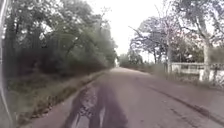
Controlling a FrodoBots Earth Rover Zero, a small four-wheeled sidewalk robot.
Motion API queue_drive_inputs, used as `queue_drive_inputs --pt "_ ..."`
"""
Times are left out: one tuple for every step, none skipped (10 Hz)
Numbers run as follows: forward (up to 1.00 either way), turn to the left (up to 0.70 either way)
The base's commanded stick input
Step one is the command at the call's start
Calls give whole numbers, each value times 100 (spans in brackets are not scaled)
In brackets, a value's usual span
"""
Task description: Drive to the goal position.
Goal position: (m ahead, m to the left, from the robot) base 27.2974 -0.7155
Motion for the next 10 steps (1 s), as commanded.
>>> queue_drive_inputs --pt "70 0" --pt "70 0" --pt "70 0" --pt "70 0" --pt "70 0" --pt "70 0" --pt "70 0" --pt "70 0" --pt "70 0" --pt "70 0"
